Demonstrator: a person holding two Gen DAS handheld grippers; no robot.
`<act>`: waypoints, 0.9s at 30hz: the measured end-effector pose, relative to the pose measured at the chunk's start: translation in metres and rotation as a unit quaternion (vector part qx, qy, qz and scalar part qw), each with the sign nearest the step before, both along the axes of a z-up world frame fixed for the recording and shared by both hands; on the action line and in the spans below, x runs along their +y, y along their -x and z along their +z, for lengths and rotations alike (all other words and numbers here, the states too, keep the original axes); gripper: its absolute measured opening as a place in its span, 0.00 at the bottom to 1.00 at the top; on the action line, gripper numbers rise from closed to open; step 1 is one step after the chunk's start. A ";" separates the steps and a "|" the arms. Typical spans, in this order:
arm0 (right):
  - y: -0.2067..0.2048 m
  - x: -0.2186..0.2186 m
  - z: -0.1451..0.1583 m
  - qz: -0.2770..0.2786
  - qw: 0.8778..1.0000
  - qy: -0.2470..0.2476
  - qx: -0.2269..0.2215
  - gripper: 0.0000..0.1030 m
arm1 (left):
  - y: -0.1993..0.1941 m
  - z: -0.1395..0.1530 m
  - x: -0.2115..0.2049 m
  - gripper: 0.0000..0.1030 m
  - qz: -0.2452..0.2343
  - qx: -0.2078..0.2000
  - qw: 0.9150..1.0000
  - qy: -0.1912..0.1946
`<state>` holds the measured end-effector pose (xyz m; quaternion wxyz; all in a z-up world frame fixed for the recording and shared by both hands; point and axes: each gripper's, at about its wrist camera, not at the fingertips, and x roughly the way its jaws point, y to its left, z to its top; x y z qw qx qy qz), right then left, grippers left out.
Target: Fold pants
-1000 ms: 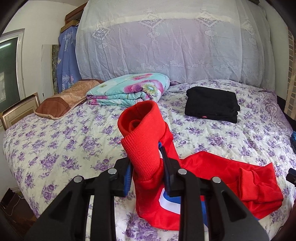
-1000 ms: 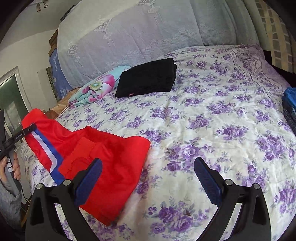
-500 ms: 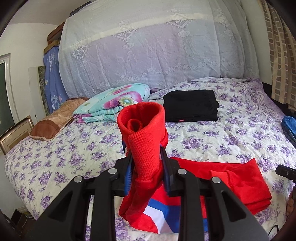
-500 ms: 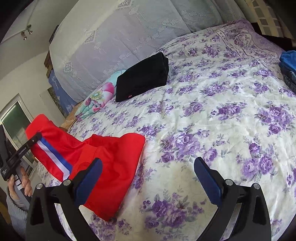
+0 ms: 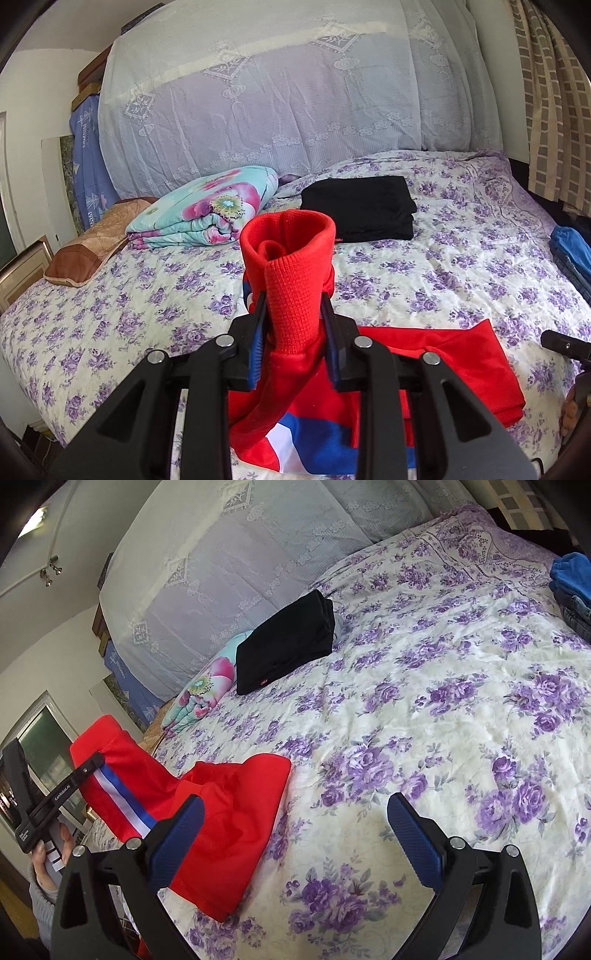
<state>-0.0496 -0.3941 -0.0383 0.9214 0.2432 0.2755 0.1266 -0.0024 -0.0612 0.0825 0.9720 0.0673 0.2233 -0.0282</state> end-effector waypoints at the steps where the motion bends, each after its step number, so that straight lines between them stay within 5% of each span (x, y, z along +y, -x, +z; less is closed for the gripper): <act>1: 0.000 0.000 0.000 0.000 1.000 -0.001 0.000 0.97 | -0.001 0.001 0.008 0.24 0.009 0.000 1.000 0.006; 6: -0.002 0.001 -0.001 -0.002 1.000 0.005 0.007 0.97 | -0.016 -0.002 0.077 0.24 0.075 0.022 0.995 0.061; 12: -0.002 0.026 0.019 0.007 0.997 0.072 -0.015 0.97 | -0.043 -0.024 0.161 0.24 0.120 0.083 0.975 0.168; 15: -0.012 0.074 0.047 0.066 0.986 0.143 -0.048 0.97 | -0.044 -0.033 0.170 0.24 0.119 0.086 0.972 0.184; 19: -0.052 0.160 0.068 0.166 0.970 0.175 -0.039 0.97 | -0.039 -0.035 0.168 0.24 0.109 0.074 0.975 0.178; 27: -0.150 0.305 0.044 0.228 0.928 0.293 0.033 0.97 | -0.037 -0.045 0.187 0.24 0.093 0.078 0.969 0.213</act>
